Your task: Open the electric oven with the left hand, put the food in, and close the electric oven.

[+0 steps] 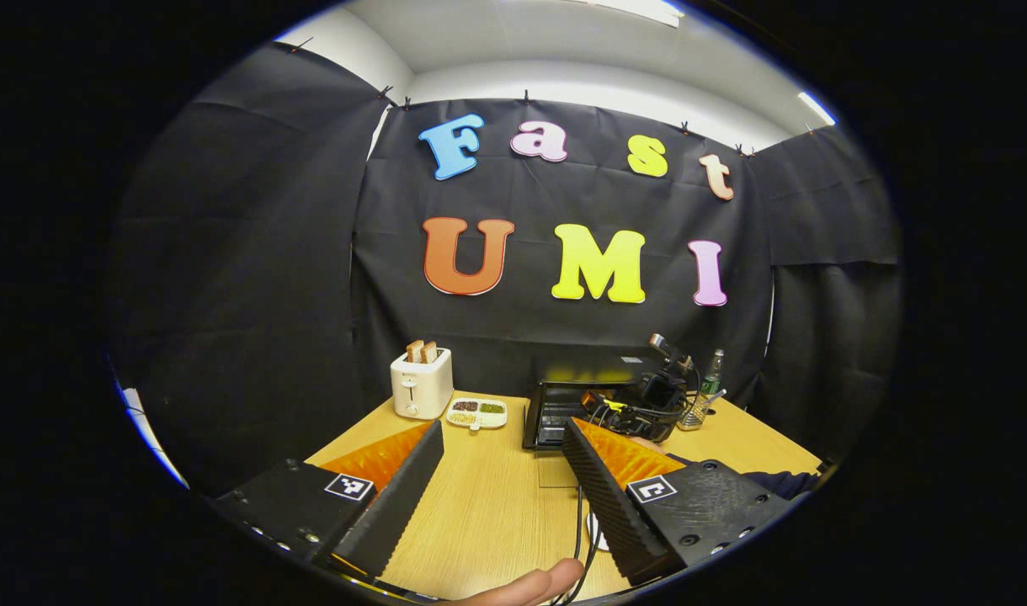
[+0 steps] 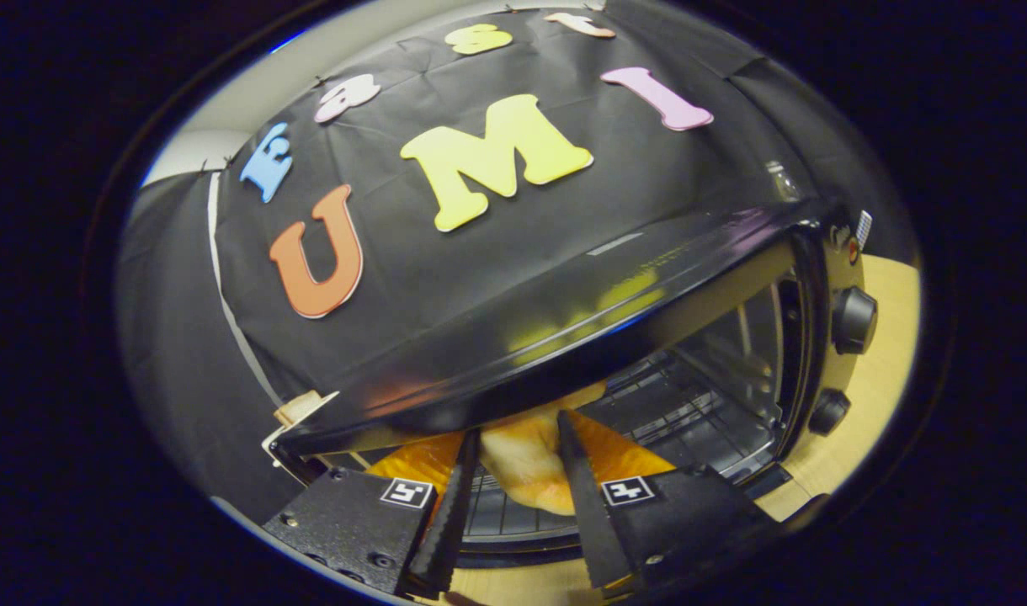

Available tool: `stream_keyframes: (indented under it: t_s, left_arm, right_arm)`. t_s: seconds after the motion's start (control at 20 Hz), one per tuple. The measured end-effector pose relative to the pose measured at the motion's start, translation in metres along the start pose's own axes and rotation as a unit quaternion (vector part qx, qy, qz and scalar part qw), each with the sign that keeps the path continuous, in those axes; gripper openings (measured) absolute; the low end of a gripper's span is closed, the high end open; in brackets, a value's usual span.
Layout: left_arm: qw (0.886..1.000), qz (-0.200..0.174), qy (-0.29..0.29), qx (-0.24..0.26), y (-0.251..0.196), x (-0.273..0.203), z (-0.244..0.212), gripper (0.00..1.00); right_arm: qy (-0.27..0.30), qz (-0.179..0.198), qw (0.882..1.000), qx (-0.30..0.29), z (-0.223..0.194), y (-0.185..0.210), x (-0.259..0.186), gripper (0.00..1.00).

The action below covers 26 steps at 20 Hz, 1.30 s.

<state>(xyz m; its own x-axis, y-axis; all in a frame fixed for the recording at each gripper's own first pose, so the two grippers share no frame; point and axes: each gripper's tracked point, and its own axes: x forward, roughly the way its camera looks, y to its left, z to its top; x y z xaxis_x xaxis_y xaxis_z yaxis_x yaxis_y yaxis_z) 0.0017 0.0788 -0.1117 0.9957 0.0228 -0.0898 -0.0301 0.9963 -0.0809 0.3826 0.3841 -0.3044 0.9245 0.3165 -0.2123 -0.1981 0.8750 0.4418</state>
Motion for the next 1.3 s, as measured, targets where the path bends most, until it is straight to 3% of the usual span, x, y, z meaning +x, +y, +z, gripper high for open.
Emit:
stream_keyframes:
  t_s: [0.2, 0.5, 0.6, 0.7, 0.8, 0.9, 0.95, 1.05, 1.3]
  left_arm:
    - [1.000, -0.001, 0.002, 0.002, -0.006, -0.001, -0.001, 0.94]
    - [1.000, -0.016, -0.006, 0.007, -0.029, -0.006, 0.006, 0.94]
    - [1.000, -0.020, -0.006, 0.007, -0.037, -0.003, 0.005, 0.94]
    - [1.000, -0.027, 0.002, 0.006, -0.046, 0.001, -0.001, 0.94]
    - [0.999, -0.030, 0.010, 0.004, -0.050, 0.006, -0.007, 0.94]
    - [0.999, -0.033, 0.018, 0.001, -0.054, 0.014, -0.014, 0.94]
    - [0.999, -0.039, 0.024, -0.005, -0.058, 0.021, -0.019, 0.94]
    - [0.997, -0.061, 0.041, -0.028, -0.071, 0.034, -0.033, 0.94]
    - [0.992, -0.083, 0.098, -0.010, -0.095, 0.068, -0.079, 0.94]
  right_arm:
    - [0.015, 0.014, 1.000, -0.015, 0.000, -0.002, -0.019, 0.99]
    - [0.027, 0.026, 0.998, -0.047, 0.025, -0.022, -0.089, 0.96]
    - [0.015, 0.035, 0.998, -0.044, 0.040, -0.027, -0.120, 0.99]
    - [0.000, 0.040, 0.997, -0.059, 0.054, -0.030, -0.153, 0.95]
    - [-0.019, 0.031, 0.995, -0.094, 0.068, -0.035, -0.186, 0.94]
    - [-0.044, -0.007, 0.991, -0.125, 0.084, -0.051, -0.220, 1.00]
    - [-0.055, -0.017, 0.989, -0.137, 0.089, -0.054, -0.240, 0.94]
    - [-0.067, -0.013, 0.986, -0.152, 0.100, -0.052, -0.280, 1.00]
    - [-0.127, -0.023, 0.976, -0.177, 0.153, -0.060, -0.364, 0.98]
